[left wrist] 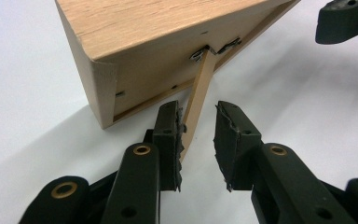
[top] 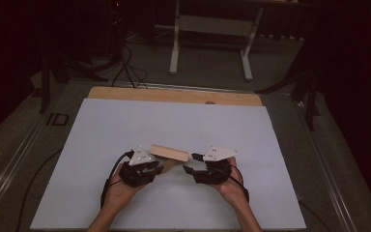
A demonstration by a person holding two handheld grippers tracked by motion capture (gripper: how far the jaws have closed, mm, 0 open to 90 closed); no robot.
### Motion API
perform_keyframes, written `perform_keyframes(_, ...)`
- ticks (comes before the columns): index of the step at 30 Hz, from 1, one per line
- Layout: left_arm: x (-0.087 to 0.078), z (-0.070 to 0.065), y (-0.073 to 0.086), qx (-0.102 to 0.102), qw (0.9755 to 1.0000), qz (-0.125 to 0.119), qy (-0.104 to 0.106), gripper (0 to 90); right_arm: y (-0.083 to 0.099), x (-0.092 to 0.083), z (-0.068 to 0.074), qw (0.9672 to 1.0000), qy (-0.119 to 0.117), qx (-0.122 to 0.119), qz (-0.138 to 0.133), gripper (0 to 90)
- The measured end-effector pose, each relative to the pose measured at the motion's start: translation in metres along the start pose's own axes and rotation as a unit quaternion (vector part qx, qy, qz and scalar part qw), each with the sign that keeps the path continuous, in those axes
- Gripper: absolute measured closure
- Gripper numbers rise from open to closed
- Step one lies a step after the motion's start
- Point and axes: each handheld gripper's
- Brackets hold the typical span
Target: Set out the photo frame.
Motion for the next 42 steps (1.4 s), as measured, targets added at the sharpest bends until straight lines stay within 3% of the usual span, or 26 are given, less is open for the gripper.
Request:
perform_keyframes(10,-0.007,0.002,-0.001,-0.002,1.0,-0.008,-0.004,70.5,0.003,-0.008,-0.006,1.0,-0.005,0.0,-0.003,44.3)
perform_keyframes(21,-0.01,0.002,-0.003,0.002,0.9998,-0.019,-0.005,74.2,0.005,-0.017,-0.013,1.0,0.006,-0.004,-0.005,47.8)
perform_keyframes(30,-0.01,0.003,-0.004,0.002,0.9996,-0.023,-0.013,78.6,0.006,-0.016,-0.017,0.9979,0.058,0.026,-0.013,65.7)
perform_keyframes(35,-0.01,0.004,-0.005,-0.005,0.9995,-0.026,-0.017,79.9,0.004,-0.009,-0.016,0.9949,0.097,0.028,-0.01,73.6)
perform_keyframes(42,-0.007,0.006,-0.005,-0.01,0.9995,-0.023,-0.019,84.0,0.001,0.001,-0.017,0.9935,0.107,0.036,-0.014,85.5)
Point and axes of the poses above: each handheld gripper's, and its own axes: x roughly forward along the jaws, y roughly out of its underside, z roughly to its left, and after that the axes turned 9 degrees about -x, right-handed
